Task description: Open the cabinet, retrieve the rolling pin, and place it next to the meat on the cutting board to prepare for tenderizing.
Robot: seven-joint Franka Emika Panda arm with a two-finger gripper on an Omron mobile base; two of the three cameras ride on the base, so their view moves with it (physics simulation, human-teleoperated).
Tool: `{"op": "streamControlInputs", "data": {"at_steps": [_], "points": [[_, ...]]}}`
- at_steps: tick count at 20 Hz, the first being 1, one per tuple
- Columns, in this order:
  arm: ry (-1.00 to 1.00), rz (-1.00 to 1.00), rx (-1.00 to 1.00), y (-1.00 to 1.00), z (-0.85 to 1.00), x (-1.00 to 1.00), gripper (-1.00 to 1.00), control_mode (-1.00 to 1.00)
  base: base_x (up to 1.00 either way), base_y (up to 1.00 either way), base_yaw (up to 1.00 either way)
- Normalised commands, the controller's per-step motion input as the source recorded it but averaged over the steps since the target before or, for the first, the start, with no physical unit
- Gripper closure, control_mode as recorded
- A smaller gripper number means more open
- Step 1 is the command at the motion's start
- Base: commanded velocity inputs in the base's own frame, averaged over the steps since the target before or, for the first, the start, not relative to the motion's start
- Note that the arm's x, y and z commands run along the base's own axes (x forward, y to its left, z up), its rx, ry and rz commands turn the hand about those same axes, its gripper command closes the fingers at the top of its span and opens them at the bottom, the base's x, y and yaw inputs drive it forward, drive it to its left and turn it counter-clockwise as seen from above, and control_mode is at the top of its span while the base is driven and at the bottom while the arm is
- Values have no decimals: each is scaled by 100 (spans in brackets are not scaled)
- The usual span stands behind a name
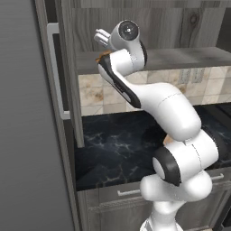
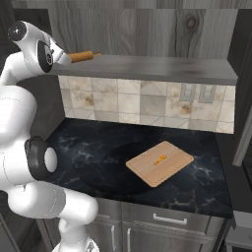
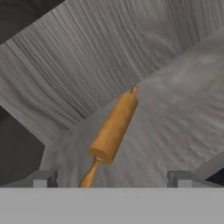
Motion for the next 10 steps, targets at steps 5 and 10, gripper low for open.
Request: {"op": "streamControlInputs", "data": {"at_steps": [5,10], "points": [[1,0,0,0,0,3,-100,-100,0,0,0],[0,0,0,0,-3,0,-100,-100,0,0,0]]}}
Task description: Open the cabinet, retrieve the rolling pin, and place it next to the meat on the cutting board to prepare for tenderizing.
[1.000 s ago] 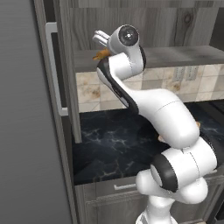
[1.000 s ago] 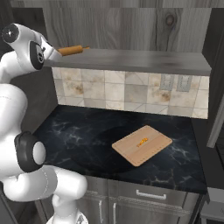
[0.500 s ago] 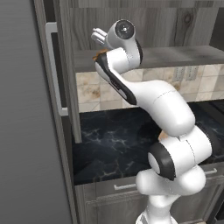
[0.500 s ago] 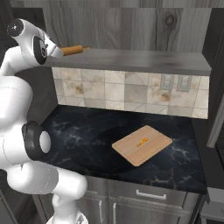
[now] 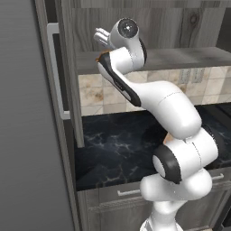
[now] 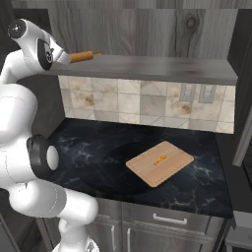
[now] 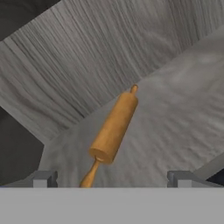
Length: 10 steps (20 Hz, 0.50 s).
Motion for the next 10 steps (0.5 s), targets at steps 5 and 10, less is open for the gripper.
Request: {"op": "streamControlInputs", "data": {"at_steps": [5,10], "points": [[0,0,0,0,-3,0,-100,-100,0,0,0],[8,0,0,4,-2,7,-100,-100,0,0,0]]}}
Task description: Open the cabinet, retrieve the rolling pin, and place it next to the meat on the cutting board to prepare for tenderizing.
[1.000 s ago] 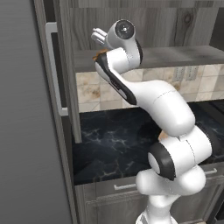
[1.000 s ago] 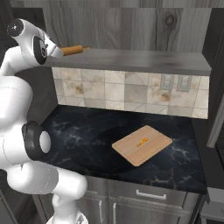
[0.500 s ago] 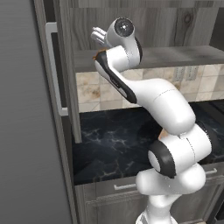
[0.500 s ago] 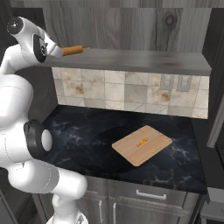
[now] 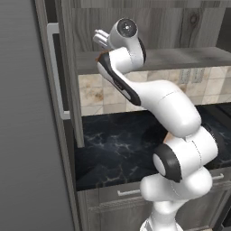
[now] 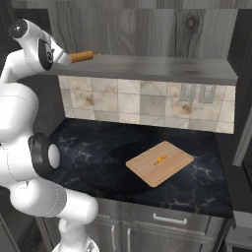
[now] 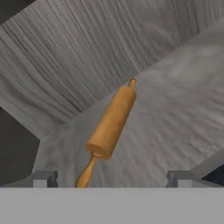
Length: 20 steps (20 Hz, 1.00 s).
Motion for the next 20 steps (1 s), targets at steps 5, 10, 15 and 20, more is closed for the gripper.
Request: {"op": "streamControlInputs", "data": {"at_steps": [5,10,15,20], "points": [[13,0,-1,2,-4,15,-100,-100,0,0,0],[11,0,0,0,-1,19,-100,-100,0,0,0],[3,0,-2,0,0,14,-100,-100,0,0,0],[-1,0,-2,2,-2,1,-100,-100,0,0,0]]}}
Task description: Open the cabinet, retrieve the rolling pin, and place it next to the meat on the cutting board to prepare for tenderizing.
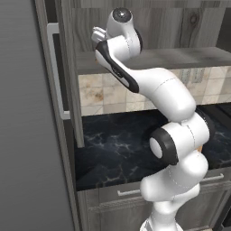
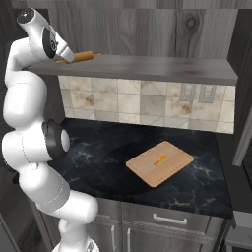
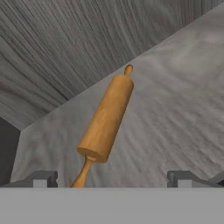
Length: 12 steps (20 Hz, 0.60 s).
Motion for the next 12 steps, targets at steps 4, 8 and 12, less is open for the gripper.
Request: {"op": "streamControlInputs", "data": {"at_steps": [4,8,12], "points": [[-4,0,-3,3,-8,0,-100,-100,0,0,0],[-1,0,-3,0,-11,0,-100,-100,0,0,0],[0,0,-3,0,-12,2,-100,-100,0,0,0]]}}
